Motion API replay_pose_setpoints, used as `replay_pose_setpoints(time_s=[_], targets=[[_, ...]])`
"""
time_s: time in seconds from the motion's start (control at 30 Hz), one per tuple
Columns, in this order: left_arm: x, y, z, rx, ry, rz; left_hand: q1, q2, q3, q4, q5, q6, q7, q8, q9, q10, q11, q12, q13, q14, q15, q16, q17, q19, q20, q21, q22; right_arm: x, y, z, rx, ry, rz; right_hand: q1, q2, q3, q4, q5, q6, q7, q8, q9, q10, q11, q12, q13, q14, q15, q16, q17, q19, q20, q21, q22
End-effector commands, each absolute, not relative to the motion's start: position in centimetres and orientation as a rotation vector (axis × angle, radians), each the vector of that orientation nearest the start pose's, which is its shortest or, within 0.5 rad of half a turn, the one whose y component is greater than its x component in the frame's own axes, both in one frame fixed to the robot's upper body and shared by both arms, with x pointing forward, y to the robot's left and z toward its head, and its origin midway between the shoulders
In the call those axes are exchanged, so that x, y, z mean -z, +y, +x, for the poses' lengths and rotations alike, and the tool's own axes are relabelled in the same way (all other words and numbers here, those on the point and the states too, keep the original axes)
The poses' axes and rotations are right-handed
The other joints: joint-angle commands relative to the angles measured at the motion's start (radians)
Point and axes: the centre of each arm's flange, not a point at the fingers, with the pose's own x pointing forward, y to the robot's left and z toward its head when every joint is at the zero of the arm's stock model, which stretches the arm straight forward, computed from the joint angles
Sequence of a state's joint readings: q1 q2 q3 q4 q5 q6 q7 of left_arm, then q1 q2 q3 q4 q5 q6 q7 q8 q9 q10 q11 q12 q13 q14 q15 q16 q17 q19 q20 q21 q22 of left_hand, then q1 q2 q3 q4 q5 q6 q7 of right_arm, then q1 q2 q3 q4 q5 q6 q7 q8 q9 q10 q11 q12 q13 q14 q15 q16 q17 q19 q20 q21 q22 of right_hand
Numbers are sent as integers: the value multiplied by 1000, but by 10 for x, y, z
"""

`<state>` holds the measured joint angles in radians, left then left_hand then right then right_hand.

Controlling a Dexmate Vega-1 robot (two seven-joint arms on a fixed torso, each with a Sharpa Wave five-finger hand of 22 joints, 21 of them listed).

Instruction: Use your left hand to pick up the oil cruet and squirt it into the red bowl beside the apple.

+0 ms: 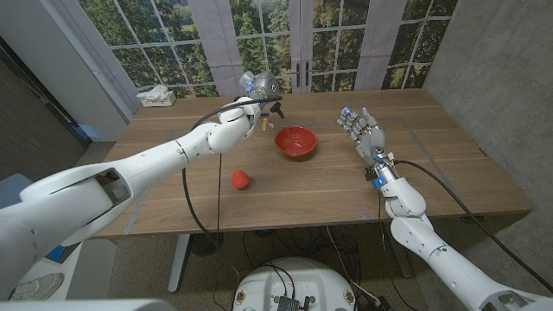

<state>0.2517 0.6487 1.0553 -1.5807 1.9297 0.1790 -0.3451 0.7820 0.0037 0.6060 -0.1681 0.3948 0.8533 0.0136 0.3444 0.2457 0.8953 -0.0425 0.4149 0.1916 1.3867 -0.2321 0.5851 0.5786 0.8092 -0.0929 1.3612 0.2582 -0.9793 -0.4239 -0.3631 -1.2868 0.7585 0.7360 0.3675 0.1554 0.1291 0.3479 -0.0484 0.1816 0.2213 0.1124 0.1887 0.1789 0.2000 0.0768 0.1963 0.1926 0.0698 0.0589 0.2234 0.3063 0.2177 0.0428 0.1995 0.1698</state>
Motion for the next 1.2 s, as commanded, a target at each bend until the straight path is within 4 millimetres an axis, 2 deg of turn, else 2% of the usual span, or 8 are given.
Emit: replay_pose_setpoints(time_s=[0.03,0.3,0.43,0.6,0.77,0.9,1.1,1.2], targets=[[-138,104,611,799,793,-3158,93,80,83,69,12,110,-96,192,330,313,-159,138,673,-2,3,10,19,-6,-107,8,6,59,-252,593,-469,-927,135,1,3,2,-6,-1,11,-1,4,2,10,0,2,2,7,1,5,1,9,-1,-1,3],[-136,105,610,814,830,-3141,95,72,88,66,24,115,-92,187,319,308,-160,122,662,-14,3,5,26,-7,-111,13,-2,57,-251,594,-465,-930,130,0,3,2,-7,-1,12,-1,4,2,11,1,2,2,7,2,5,0,9,-1,-1,3],[-135,103,612,818,872,-3112,113,95,80,61,23,96,-74,155,276,295,-164,38,563,-46,0,-93,-75,-9,-111,31,-40,57,-251,594,-463,-928,130,0,3,2,-7,-1,12,-1,3,2,10,1,2,2,7,3,5,0,9,0,-2,3],[-136,101,615,798,850,-3129,133,135,78,32,-42,61,-61,122,215,283,-168,-112,413,-99,-4,-224,-222,-42,-109,71,-61,57,-251,594,-465,-928,132,0,3,2,-8,-1,14,-1,4,2,14,1,3,2,7,4,5,-1,9,0,-2,3],[-137,100,617,791,822,-3137,87,158,123,28,-149,-9,-58,13,137,177,-173,-227,269,-166,-7,-305,-316,-84,-95,50,-78,57,-251,594,-467,-930,130,0,3,2,-9,-1,14,-1,4,2,15,-2,3,2,8,4,5,-1,9,1,-2,3],[-137,100,618,793,777,-3127,26,144,163,14,-191,-88,-88,-93,77,35,-173,-241,169,-281,-9,-367,-363,-141,-84,-29,-83,57,-251,594,-466,-932,128,0,3,2,-9,-1,18,-4,5,2,15,-2,3,2,8,3,6,-2,8,2,-2,3],[-136,99,617,801,781,-3094,-10,121,172,-4,-202,-153,-122,-149,33,-67,-173,-233,102,-393,-10,-390,-376,-223,-83,-108,-87,56,-250,594,-467,-936,132,-1,2,2,-10,-1,21,-7,6,2,15,-2,3,2,8,6,5,-3,8,3,-3,3],[-136,99,616,806,788,-3077,-16,110,161,-7,-206,-177,-130,-153,15,-123,-172,-234,76,-446,-9,-389,-374,-259,-79,-142,-86,56,-250,594,-467,-937,131,-1,2,2,-10,-1,22,-9,6,2,14,-2,2,2,9,6,6,-3,8,4,-3,3]])
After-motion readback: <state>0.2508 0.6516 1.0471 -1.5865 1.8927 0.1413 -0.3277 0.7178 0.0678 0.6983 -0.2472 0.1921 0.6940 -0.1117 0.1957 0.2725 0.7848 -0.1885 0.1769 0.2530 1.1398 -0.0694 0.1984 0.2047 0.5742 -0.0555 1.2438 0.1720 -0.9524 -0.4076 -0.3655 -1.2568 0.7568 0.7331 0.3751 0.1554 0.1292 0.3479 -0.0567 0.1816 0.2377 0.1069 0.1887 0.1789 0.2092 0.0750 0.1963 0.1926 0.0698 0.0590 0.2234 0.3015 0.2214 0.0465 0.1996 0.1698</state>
